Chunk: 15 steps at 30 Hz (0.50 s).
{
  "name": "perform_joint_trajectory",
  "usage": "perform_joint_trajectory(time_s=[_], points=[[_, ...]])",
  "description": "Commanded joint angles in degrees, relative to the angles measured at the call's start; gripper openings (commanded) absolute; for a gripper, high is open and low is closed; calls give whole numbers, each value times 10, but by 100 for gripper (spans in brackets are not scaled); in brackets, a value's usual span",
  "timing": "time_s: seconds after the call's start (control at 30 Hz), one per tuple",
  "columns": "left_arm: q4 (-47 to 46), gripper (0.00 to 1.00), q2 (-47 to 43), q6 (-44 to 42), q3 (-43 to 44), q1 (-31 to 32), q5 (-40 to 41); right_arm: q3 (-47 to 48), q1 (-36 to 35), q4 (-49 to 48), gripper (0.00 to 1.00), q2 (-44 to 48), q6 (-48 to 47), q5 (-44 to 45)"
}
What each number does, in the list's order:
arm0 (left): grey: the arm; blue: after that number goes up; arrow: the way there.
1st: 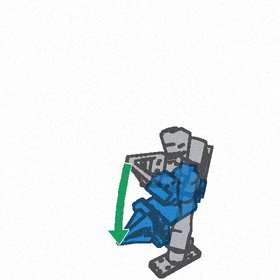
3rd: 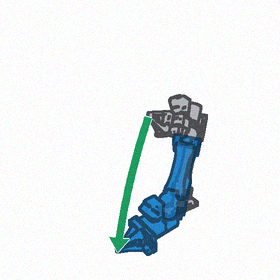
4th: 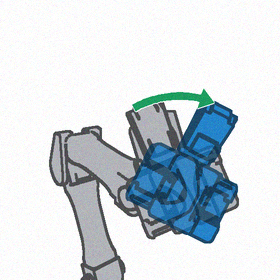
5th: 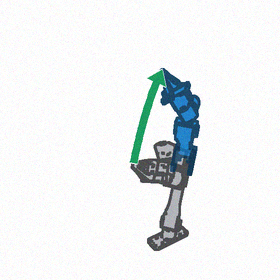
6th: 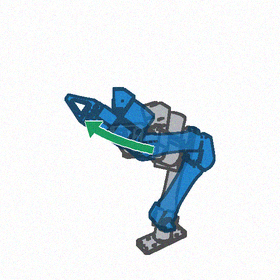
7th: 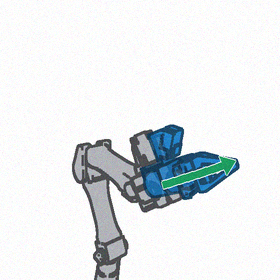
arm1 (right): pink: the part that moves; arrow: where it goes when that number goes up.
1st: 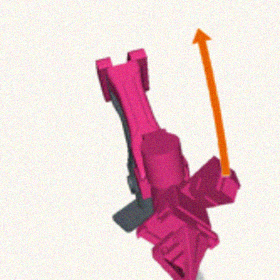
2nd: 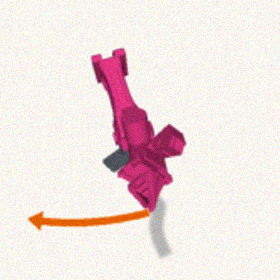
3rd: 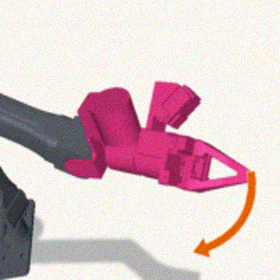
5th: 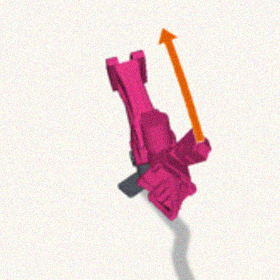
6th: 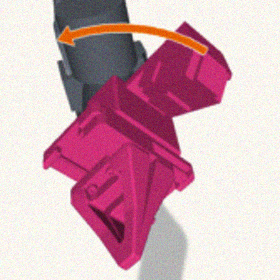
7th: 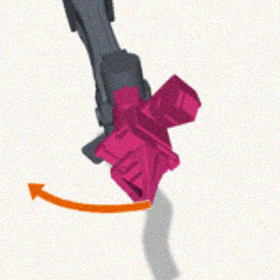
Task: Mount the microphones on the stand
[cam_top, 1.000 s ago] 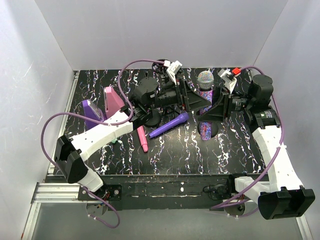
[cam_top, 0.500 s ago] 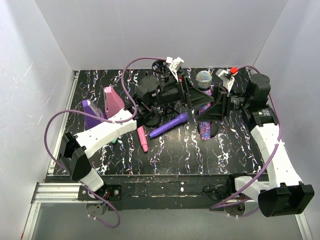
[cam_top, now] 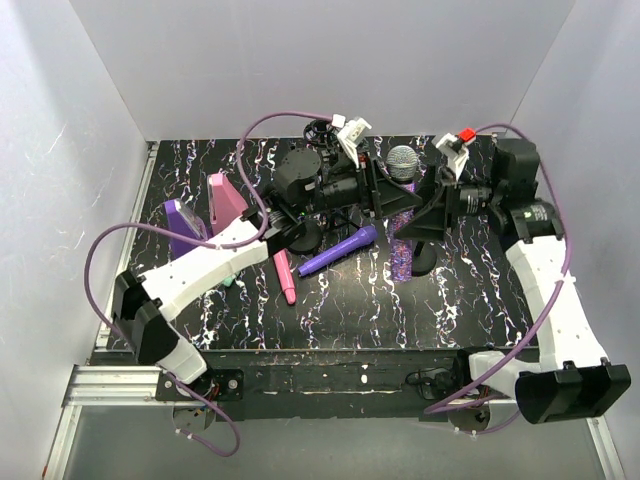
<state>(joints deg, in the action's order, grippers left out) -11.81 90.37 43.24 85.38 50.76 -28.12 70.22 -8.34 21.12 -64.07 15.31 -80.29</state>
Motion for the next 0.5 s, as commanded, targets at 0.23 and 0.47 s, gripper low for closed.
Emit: perform_joint_trajectory(time_s=[0.23,0.47], points=[[311,0,-221,-215,20,-4,178,294,-15,440,85,-120,-441,219],[464,0,-343,-301,-9,-4,330,292,-101,276,83,-159,-347,370]])
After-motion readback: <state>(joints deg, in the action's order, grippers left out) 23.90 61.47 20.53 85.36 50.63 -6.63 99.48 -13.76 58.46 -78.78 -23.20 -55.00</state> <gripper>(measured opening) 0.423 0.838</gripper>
